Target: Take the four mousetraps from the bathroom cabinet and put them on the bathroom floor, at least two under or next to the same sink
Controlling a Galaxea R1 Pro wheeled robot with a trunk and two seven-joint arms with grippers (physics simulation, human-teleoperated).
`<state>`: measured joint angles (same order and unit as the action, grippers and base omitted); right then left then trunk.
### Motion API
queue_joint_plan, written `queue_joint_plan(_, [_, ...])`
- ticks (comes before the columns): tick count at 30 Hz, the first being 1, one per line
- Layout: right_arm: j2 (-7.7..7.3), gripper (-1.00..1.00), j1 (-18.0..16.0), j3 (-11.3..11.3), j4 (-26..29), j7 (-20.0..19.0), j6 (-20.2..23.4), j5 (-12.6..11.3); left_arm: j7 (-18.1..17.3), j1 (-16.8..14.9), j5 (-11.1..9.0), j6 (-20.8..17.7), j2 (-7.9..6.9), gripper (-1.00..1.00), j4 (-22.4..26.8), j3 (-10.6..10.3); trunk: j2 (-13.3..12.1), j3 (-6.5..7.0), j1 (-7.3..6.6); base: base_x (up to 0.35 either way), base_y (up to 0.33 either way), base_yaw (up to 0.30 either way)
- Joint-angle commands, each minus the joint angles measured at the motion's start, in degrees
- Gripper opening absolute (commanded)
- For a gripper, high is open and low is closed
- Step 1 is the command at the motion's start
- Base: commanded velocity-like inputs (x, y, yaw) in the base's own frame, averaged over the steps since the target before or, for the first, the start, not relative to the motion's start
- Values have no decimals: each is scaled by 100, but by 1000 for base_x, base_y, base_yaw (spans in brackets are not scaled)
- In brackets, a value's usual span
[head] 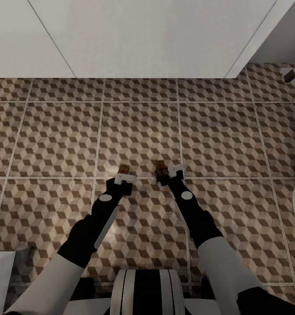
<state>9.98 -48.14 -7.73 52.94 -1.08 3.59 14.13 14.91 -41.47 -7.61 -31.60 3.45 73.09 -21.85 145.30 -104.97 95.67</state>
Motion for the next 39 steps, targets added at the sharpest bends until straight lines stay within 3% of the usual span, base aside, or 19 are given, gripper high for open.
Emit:
queue_joint_plan(1, [1, -100, -126, 3, 12, -1, 203, 79, 36, -24, -33, -125, 7, -100, 25, -1, 1, -3, -1, 0, 0, 0])
queue_joint_plan(6, [1, -100, -595, 1, -5, 53, 868, 199, -39, -547, -30, -677, 45, -100, -175, 202, 1, -3, -1, 0, 0, 0])
queue_joint_plan(9, [1, -100, -843, 0, -64, 64, 1076, 220, -52, -983, -30, -762, 49, -100, -640, 408, 1, -3, -1, 0, 0, 0])
queue_joint_plan(13, [1, -100, -1140, 0, -239, 96, 1320, 228, -57, -1449, -30, -793, 50, -100, -1188, 505, 1, -3, -1, 0, 0, 0])
queue_joint_plan(23, [1, -100, -2292, 0, -1712, 352, 1538, 238, -39, -2611, -23, -797, 43, -100, -2832, 562, 1, -3, -1, 0, 0, 0])
queue_joint_plan(28, [1, -100, -2692, 0, -2130, 512, 1547, 239, -28, -2929, -22, -791, 42, -100, -3240, 567, 1, -3, -1, 0, 0, 0])
queue_joint_plan(34, [1, -100, -2792, 0, -2229, 633, 1542, 234, -27, -3035, -22, -676, 42, -100, -3337, 567, 1, -3, -1, 0, 0, 0])
queue_joint_plan(39, [1, -100, -2805, -11, -2242, 640, 1501, 226, -56, -3049, -46, 88, 42, -100, -3386, 567, 1, -3, -1, 0, 0, 0])
